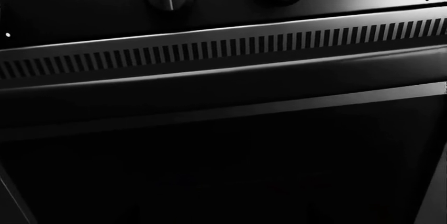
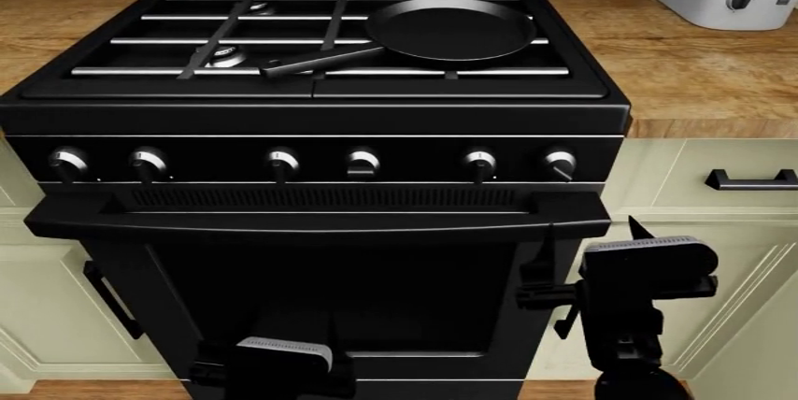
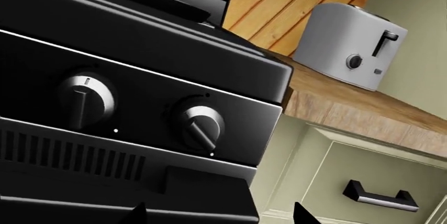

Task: Turn off the front right burner of the stove.

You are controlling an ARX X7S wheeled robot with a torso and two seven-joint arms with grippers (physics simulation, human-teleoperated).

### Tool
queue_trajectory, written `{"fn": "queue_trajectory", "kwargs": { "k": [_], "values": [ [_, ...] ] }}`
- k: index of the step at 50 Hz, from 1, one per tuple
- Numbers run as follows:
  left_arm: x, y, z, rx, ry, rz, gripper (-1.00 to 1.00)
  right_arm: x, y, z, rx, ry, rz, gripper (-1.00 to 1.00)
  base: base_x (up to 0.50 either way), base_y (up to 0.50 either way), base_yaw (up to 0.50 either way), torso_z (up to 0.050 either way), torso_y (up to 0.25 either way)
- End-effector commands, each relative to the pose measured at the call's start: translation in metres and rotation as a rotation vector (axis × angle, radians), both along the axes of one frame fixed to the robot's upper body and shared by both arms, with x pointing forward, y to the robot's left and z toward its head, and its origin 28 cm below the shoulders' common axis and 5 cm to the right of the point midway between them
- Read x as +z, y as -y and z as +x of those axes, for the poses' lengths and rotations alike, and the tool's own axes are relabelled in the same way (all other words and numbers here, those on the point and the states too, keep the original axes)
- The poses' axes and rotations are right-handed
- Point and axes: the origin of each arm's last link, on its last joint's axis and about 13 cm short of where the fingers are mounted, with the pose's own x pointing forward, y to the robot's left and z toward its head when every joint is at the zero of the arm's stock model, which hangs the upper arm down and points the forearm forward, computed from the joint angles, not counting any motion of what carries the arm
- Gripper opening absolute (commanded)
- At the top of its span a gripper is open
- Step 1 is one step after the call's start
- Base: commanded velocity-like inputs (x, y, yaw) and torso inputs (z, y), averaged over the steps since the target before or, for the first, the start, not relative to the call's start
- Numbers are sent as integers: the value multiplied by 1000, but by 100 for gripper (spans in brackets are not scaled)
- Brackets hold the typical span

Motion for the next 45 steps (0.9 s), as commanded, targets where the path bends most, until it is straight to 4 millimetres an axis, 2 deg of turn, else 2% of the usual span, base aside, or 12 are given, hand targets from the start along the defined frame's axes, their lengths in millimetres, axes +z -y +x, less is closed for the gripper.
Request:
{"fn": "queue_trajectory", "kwargs": {
  "k": [1, 11, 23, 45],
  "values": [
    [-2, 1, -1, -9, -4, 4, 100, 15, 8, 8, 13, -22, -65, 100, 0, 0, 0, 0, 0],
    [-4, 2, -2, -14, -8, 10, 100, 18, 18, 15, 88, -99, -138, 100, 0, 0, 0, 0, 0],
    [-8, 2, -1, -11, -20, 19, 100, 22, 34, 38, 89, -104, -200, 100, 0, 0, 0, 0, 0],
    [-10, 3, 0, -11, -26, 22, 100, 24, 39, 37, 95, -86, -210, 100, 0, 0, 0, 0, 0]
  ]
}}
